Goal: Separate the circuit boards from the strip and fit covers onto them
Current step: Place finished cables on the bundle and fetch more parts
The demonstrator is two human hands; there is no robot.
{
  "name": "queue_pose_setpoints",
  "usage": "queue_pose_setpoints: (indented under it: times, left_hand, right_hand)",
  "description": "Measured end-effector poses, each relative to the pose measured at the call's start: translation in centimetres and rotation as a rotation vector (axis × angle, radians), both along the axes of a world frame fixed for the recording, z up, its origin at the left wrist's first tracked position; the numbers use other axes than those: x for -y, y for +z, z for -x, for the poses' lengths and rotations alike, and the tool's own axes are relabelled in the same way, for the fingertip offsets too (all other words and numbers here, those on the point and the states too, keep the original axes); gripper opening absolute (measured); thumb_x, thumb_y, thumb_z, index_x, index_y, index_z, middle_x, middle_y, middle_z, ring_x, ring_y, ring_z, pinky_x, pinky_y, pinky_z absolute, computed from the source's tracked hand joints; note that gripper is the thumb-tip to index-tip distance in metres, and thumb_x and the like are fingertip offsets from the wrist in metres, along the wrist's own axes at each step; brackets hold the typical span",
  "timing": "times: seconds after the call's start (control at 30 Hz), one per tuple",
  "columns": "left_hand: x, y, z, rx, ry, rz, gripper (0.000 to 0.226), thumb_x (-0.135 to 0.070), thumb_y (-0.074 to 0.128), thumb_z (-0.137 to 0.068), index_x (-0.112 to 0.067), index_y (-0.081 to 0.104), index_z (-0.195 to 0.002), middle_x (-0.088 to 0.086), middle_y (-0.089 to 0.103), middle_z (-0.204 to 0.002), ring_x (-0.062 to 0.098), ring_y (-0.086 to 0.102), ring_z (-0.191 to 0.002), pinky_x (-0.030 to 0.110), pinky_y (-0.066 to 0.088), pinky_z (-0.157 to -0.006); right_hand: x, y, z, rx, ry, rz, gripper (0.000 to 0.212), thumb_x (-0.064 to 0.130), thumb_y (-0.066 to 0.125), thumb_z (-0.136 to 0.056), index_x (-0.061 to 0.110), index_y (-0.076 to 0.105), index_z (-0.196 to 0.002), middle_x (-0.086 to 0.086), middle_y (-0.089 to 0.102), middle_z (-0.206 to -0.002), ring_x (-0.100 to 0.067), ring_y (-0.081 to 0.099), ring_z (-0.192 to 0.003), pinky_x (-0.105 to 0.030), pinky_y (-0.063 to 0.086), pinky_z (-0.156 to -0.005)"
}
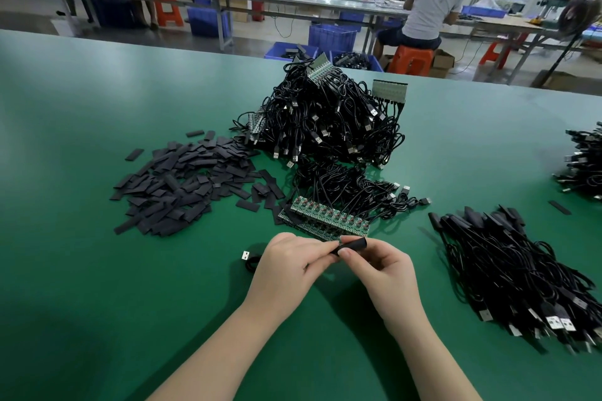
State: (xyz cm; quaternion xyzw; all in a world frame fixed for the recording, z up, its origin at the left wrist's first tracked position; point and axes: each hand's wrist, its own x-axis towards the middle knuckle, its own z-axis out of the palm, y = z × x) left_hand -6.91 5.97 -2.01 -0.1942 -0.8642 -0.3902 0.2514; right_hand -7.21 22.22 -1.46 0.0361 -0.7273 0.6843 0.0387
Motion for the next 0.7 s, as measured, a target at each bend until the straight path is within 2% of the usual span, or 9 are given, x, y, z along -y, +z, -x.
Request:
queue_pose_setpoints:
  times: [0.2, 0.27, 0.33, 0.43, 0.57, 0.7]
  left_hand:
    - [-0.12, 0.07, -0.03, 0.066, 0.014, -0.022, 0.022, -0.030, 0.065, -0.087, -0.023, 0.077, -0.104, -0.013, 0.075, -0.096, 0.000, 0.060, -0.091, 0.012, 0.037, -0.087]
    - [-0.07, 0.12, -0.01, 0.073, 0.022, -0.015, 0.022, -0.030, 0.064, -0.087, -0.023, 0.077, -0.104, -0.013, 0.075, -0.097, 0.000, 0.060, -0.091, 0.013, 0.037, -0.087]
    - [0.01, 0.16, -0.01, 0.074, 0.022, -0.008, 0.022, -0.029, 0.064, -0.087, -0.022, 0.077, -0.104, -0.013, 0.075, -0.097, 0.001, 0.061, -0.091, 0.014, 0.038, -0.087]
    - [0.04, 0.16, -0.03, 0.079, 0.017, -0.003, 0.023, -0.030, 0.063, -0.087, -0.023, 0.076, -0.105, -0.013, 0.075, -0.098, 0.001, 0.061, -0.090, 0.016, 0.039, -0.087]
    - [-0.05, 0.10, 0.09, 0.081, 0.014, -0.007, 0.023, -0.032, 0.064, -0.088, -0.025, 0.076, -0.105, -0.014, 0.074, -0.098, 0.001, 0.062, -0.089, 0.014, 0.038, -0.088]
    - [-0.18, 0.16, 0.02, 0.047, 0.017, -0.028, 0.022, -0.030, 0.066, -0.086, -0.022, 0.077, -0.103, -0.013, 0.075, -0.094, 0.001, 0.060, -0.089, 0.011, 0.036, -0.085]
  right_hand:
    - [-0.04, 0.07, -0.09, -0.016, -0.007, 0.034, 0.027, 0.005, 0.076, -0.082, 0.031, 0.079, -0.077, 0.010, 0.077, -0.089, -0.002, 0.067, -0.074, -0.013, 0.052, -0.070]
    - [-0.17, 0.12, -0.08, -0.018, 0.010, -0.008, 0.027, 0.006, 0.076, -0.082, 0.033, 0.078, -0.077, 0.014, 0.076, -0.094, -0.006, 0.066, -0.075, -0.018, 0.055, -0.071]
    - [-0.30, 0.14, -0.01, -0.010, 0.026, -0.064, 0.024, 0.010, 0.077, -0.082, 0.034, 0.077, -0.079, 0.015, 0.075, -0.099, -0.012, 0.065, -0.077, -0.030, 0.056, -0.074]
    - [-0.48, 0.20, 0.04, -0.002, 0.010, -0.113, 0.019, 0.016, 0.078, -0.081, 0.035, 0.078, -0.080, 0.009, 0.076, -0.093, -0.016, 0.062, -0.077, -0.041, 0.056, -0.076]
    - [-0.58, 0.16, 0.08, 0.005, -0.005, -0.081, 0.019, 0.016, 0.078, -0.082, 0.035, 0.078, -0.078, 0.014, 0.076, -0.095, -0.011, 0.063, -0.077, -0.026, 0.055, -0.072]
    - [-0.14, 0.05, -0.04, 0.025, 0.003, 0.010, 0.024, 0.009, 0.076, -0.083, 0.032, 0.079, -0.080, 0.012, 0.076, -0.097, -0.004, 0.068, -0.078, -0.016, 0.054, -0.072]
